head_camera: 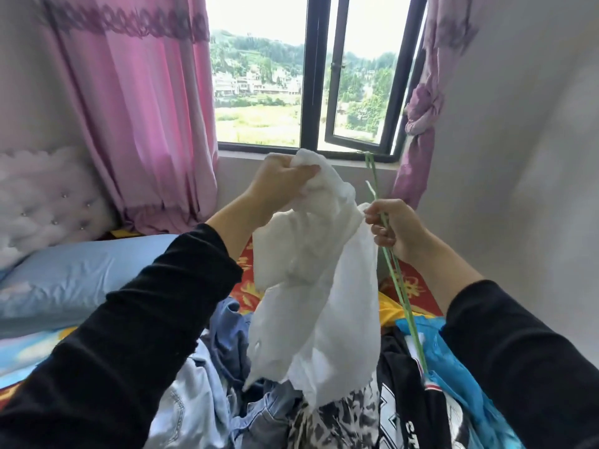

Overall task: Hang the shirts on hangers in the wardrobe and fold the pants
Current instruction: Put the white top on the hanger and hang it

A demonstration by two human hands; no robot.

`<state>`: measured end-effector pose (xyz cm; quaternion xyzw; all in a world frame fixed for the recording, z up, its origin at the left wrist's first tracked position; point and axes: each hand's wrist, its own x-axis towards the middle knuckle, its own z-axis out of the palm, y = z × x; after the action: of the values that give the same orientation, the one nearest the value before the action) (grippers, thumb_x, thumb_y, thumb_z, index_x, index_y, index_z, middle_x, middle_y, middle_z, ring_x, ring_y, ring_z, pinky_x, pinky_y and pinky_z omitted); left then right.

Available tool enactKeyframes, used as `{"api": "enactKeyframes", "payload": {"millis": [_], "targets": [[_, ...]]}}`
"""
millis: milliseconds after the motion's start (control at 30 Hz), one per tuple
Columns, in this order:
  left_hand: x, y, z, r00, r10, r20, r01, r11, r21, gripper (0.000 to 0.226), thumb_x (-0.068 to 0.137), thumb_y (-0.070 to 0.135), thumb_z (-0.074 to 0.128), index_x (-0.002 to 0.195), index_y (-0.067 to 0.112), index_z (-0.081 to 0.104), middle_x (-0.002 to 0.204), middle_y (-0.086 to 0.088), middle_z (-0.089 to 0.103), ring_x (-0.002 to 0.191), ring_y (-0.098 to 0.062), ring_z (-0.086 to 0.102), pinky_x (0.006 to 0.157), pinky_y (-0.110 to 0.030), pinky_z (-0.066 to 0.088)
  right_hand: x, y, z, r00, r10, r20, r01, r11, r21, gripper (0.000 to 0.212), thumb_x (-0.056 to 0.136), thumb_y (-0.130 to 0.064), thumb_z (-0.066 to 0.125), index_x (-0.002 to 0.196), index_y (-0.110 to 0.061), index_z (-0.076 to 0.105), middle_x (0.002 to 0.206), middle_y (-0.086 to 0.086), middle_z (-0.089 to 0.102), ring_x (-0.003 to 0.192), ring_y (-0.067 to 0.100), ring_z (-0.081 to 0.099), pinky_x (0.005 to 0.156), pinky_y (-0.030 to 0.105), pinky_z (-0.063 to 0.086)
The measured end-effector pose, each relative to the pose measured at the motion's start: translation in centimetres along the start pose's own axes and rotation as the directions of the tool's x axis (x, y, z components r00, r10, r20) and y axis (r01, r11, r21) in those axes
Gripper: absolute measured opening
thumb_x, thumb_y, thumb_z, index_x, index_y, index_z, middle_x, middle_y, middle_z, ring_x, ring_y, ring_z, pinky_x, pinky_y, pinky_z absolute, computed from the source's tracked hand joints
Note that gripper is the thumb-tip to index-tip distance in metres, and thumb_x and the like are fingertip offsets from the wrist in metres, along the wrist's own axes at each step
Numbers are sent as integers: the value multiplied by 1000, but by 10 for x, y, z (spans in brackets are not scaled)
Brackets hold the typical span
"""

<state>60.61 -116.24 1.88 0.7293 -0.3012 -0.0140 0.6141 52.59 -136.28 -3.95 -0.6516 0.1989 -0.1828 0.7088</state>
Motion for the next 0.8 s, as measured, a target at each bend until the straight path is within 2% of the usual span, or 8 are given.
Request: {"api": "enactKeyframes", "payload": {"millis": [200,367,467,533,600,633,700,800], "targets": [[-3,2,3,999,25,35,-25,1000,4,27,89,27,59,87,3,71,77,-3,70,71,-11,66,69,-27,57,-10,13,3,997,-53,48,54,998,-19,21,70,3,56,63,-16,49,51,-6,40,41,8,22,35,17,16],[1,-6,-4,994,-110,-11,109,991,-83,20,90,28,59,84,13,70,84,-4,69,78,-17,66,72,-30,58,-20,9,4,967,-37,253,41,999,-13,11,78,-21,64,77,-15,55,64,-7,50,46,6,30,37,17,18],[3,-4,-1,988,-156,13,156,968,-195,15,90,22,59,80,14,67,80,-1,68,76,-15,65,65,-23,58,-32,12,17,920,-43,390,92,990,-108,34,67,-30,80,90,-9,67,76,-2,69,61,15,59,48,22,43],[3,-3,3,985,-166,51,173,962,-212,13,91,21,58,82,15,66,81,-1,68,79,-15,64,75,-29,59,-36,18,29,945,-67,321,150,959,-242,38,67,-24,84,93,0,70,84,8,70,69,22,59,53,27,42],[1,-3,1,983,-129,132,156,963,-218,14,92,22,56,91,18,69,91,-2,71,88,-16,65,85,-36,55,-32,18,33,981,-102,162,142,958,-251,32,75,-21,78,86,7,66,78,15,58,65,22,48,52,26,32],[-1,-5,-2,980,-105,169,144,960,-239,17,92,20,54,100,20,69,100,-1,72,94,-16,66,88,-37,53,-29,15,32,992,-84,96,104,971,-215,26,77,-20,75,86,2,66,78,15,56,63,22,47,50,25,31],[-6,-14,-11,982,-83,168,125,959,-254,37,86,5,51,118,21,61,114,0,69,109,-17,63,92,-37,49,-25,5,24,999,-15,44,19,995,-102,19,76,-18,71,88,-4,68,78,11,64,59,22,56,46,22,39],[-21,-43,-18,982,-8,187,8,1000,1,71,73,-12,56,132,27,46,131,-3,54,125,-20,48,81,-21,47,-25,-9,16,996,22,88,-17,998,-57,20,75,-16,69,93,-8,70,73,2,71,57,15,65,45,20,48]]}}
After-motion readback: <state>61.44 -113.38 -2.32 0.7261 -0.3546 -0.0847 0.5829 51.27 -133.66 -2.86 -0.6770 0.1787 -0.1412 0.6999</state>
